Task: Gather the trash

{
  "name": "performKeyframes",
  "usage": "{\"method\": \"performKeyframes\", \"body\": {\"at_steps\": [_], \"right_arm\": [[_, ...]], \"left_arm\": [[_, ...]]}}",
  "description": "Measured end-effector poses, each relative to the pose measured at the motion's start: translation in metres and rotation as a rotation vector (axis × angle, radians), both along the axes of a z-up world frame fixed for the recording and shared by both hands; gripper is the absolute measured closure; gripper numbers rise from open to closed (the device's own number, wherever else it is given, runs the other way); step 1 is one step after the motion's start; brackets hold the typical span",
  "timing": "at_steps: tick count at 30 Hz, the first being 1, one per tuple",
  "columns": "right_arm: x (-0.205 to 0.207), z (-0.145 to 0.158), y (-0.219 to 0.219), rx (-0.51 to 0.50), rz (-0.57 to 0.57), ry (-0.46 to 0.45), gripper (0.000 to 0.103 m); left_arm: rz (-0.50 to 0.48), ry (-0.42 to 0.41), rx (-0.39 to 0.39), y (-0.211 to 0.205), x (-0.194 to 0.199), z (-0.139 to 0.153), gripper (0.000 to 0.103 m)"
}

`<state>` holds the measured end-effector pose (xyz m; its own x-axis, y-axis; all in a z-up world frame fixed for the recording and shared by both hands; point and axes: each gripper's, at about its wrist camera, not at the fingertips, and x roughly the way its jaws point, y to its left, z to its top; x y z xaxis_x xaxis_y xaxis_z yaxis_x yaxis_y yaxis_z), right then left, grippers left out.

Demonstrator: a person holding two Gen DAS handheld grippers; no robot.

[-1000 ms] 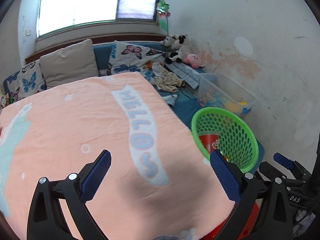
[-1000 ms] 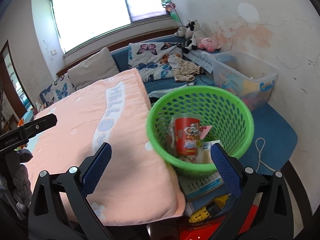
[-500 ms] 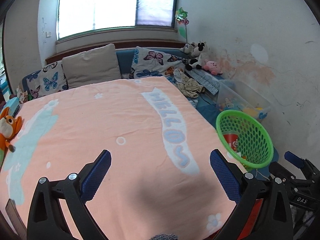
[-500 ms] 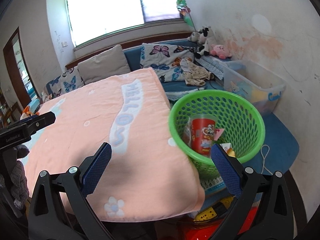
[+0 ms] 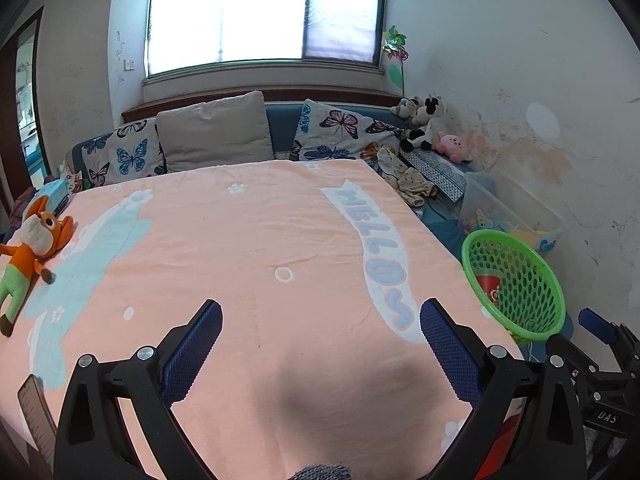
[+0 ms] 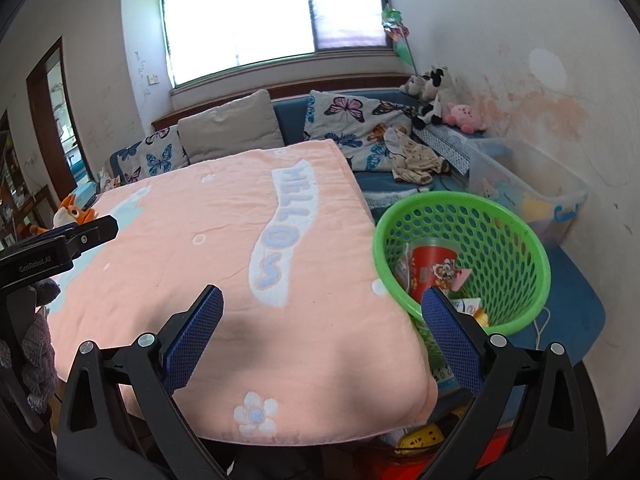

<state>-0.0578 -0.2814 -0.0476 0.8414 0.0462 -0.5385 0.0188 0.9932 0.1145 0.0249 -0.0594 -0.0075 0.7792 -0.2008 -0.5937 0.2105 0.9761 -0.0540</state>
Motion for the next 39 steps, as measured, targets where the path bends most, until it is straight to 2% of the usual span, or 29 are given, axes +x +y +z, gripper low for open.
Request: {"method": "performKeyframes", "body": {"at_steps": [19, 39], "right_arm": [[0.003, -0.003, 0.010, 0.003, 0.026, 0.000, 0.004], [0.006, -0.005, 0.017, 0.007, 0.037, 0.000, 0.004]], "left_arm": [[0.061, 0.000, 0.010, 0.013, -0.008, -0.008, 0.007], [0.100, -0.040, 0.026, 0.025, -0.017, -0.004, 0.007]]}}
